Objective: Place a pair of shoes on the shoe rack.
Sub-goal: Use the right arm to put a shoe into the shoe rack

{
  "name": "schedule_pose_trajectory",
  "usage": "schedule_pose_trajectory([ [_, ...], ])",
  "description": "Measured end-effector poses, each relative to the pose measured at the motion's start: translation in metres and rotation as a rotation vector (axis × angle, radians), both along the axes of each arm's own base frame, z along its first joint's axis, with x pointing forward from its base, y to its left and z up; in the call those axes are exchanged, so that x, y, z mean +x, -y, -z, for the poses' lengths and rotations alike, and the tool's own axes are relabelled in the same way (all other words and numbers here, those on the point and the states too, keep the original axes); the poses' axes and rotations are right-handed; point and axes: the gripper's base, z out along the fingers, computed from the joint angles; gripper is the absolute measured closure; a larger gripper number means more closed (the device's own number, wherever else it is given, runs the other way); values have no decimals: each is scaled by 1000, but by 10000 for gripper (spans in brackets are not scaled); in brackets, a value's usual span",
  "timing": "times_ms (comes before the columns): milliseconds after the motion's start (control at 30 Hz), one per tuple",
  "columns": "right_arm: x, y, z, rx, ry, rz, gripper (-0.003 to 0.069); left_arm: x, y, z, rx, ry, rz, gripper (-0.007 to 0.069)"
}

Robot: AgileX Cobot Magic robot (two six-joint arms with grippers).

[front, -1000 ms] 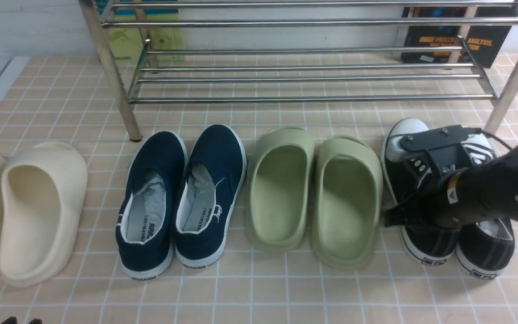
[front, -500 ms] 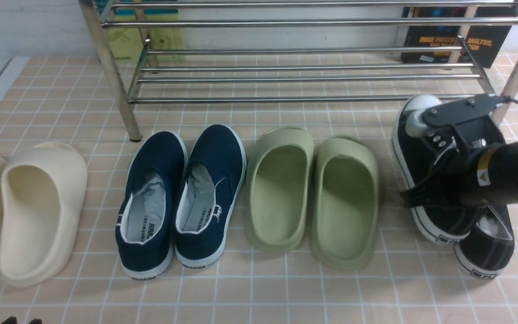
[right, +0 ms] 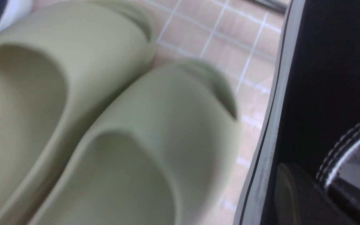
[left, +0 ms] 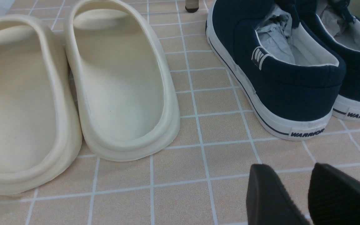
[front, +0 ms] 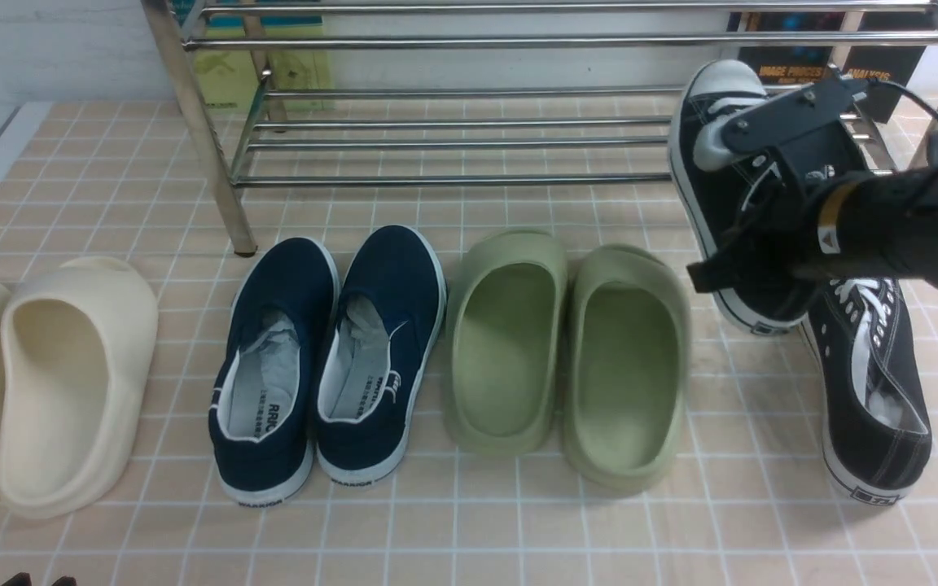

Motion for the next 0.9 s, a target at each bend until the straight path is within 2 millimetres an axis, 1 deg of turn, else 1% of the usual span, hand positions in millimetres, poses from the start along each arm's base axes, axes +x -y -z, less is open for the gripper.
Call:
schedule_pose_trajectory([
  [33, 6, 0, 1, -6, 2, 2, 662, 0, 0, 0, 0, 0, 0, 384],
  [167, 46, 2, 9, -34, 17, 28, 659, 0, 0, 0, 0, 0, 0, 384],
  [200, 51, 2, 10, -33, 19, 34, 659, 0, 0, 0, 0, 0, 0, 384],
  [233, 63, 3, 9, -31, 31, 43, 659, 0, 0, 0, 0, 0, 0, 384],
  [467, 106, -1, 19, -31, 47, 74, 659, 0, 0, 0, 0, 0, 0, 384],
  [500, 107, -2, 19, -31, 48, 75, 659, 0, 0, 0, 0, 0, 0, 384],
  [533, 113, -3, 19, -33, 50, 80, 659, 0, 0, 0, 0, 0, 0, 384],
  [600, 119, -5, 21, -34, 48, 86, 658, 0, 0, 0, -1, 0, 0, 384],
  [733, 124, -6, 22, -36, 48, 91, 649, 0, 0, 0, -1, 0, 0, 384],
  [900, 126, -7, 20, -40, 57, 88, 545, 0, 0, 0, -1, 0, 0, 384],
])
